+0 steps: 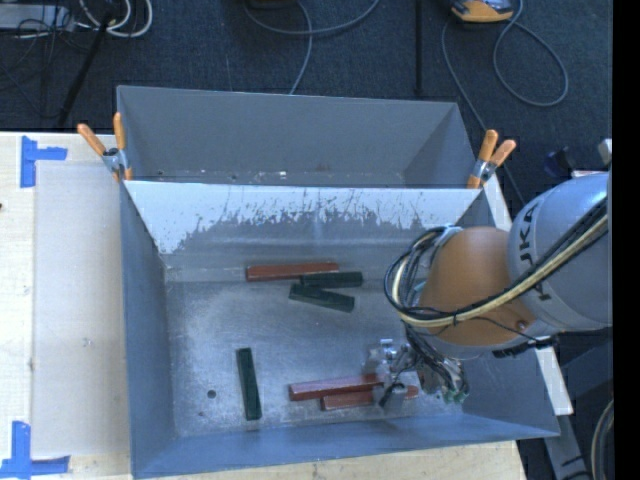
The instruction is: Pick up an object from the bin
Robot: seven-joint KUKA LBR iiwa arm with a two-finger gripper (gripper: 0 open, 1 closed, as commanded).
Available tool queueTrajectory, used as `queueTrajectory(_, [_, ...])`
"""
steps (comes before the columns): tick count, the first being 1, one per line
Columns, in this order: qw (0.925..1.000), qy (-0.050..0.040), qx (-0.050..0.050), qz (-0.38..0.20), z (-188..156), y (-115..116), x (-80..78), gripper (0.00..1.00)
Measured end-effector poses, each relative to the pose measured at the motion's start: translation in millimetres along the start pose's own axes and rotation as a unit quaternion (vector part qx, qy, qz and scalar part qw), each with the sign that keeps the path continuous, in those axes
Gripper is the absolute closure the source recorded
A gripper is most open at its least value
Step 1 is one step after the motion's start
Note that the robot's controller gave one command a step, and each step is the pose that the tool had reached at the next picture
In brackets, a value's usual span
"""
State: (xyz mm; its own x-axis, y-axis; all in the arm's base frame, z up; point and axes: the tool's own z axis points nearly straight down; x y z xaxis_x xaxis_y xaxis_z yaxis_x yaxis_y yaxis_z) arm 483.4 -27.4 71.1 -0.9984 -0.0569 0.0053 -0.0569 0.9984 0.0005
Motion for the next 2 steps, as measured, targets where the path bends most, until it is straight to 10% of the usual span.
queueTrajectory(1, [1.0, -0.0064, 0.001, -0.001, -112.2, -26.0, -12.2, 1.0])
queueTrajectory(2, [0.9997, -0.0084, 0.001, 0.024, -177.9, -49.6, -68.4, 1.0])
